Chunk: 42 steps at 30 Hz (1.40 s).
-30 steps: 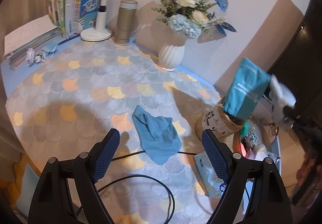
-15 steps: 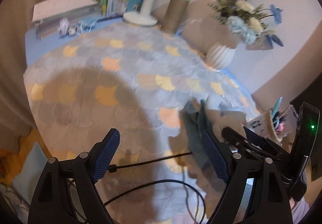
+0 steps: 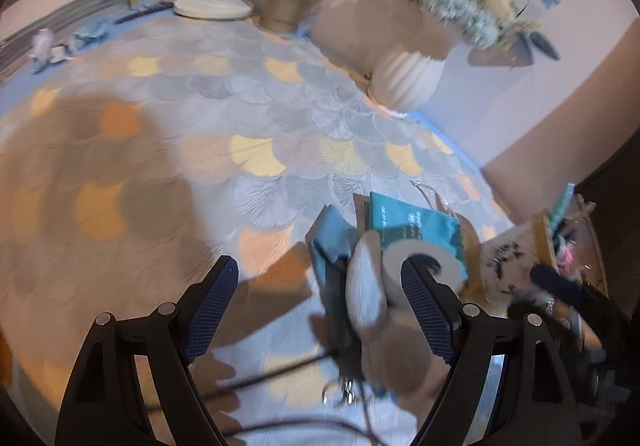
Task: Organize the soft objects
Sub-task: 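Grasp the grey-white bunny plush with the left tool while the right tool grasps the white tape roll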
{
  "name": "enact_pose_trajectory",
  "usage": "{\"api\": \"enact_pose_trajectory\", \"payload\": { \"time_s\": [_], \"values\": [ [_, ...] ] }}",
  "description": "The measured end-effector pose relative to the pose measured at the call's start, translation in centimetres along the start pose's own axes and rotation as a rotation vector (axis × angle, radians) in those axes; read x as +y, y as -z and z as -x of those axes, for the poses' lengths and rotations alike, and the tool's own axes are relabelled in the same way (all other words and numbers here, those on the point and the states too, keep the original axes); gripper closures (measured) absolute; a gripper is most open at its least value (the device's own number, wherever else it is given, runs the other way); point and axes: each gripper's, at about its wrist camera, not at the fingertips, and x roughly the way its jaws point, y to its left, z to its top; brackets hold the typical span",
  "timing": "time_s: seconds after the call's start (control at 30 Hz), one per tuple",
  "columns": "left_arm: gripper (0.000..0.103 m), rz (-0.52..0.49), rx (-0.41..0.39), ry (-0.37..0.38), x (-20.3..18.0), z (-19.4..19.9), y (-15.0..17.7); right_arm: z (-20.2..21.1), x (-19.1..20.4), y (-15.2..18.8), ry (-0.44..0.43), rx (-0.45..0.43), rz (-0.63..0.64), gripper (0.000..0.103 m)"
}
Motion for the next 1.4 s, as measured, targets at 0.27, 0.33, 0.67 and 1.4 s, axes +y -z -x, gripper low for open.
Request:
{"api": "enact_pose_trajectory", "payload": {
  "time_s": [0.27,0.33,0.67,1.4],
  "values": [
    [0.042,-0.009,0.108,0.022,-0.8,-6.5,-2.1,-5.4,2.1,-0.4,0.038,0.110,0.159,0.025],
    [0.052,-0.029,0.101,0.011,-1.1,-6.8,-2.0,-6.9,2.7,-0.5,0.049,0.138,0.191,0.025],
    [0.098,0.011,0.097,0.029,-1.5,-6.5,-0.9,-8.0,2.4,0.4,0.044,0.169,0.140,0.049],
    [0.076,0.017,-0.010,0.176,-2.6,0.6,-0.8,1.1,-2.0,-0.5,-0.077,0.009,-0.109,0.087]
  ]
}}
